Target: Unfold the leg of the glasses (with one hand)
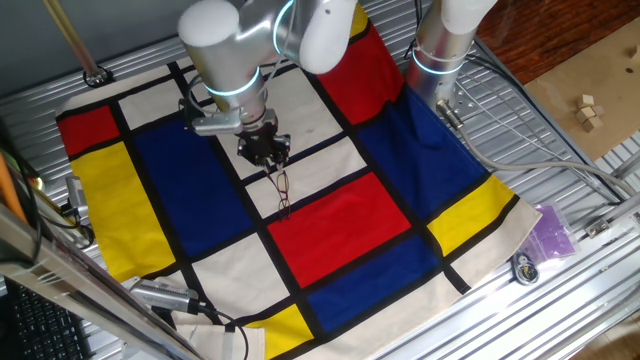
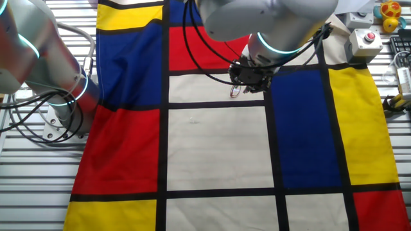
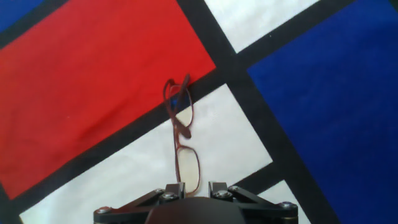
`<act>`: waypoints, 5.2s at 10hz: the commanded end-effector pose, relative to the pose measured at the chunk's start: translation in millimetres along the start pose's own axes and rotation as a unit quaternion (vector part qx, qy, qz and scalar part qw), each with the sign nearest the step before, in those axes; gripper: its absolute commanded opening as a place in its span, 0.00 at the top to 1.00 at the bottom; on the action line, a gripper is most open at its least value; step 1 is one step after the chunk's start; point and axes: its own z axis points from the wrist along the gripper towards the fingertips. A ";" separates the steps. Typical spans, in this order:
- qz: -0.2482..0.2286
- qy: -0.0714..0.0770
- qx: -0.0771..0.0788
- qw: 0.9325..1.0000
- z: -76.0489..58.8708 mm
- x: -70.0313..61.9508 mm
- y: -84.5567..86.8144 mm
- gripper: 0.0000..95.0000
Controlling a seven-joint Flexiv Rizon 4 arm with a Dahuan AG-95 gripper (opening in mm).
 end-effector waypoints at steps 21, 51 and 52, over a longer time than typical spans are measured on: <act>0.034 -0.006 0.037 0.999 32.2 -26.8 20.1 0.80; 0.031 -0.006 0.045 0.999 -6.9 -8.2 23.1 1.00; 0.032 -0.006 0.044 0.999 -9.3 -8.1 22.6 1.00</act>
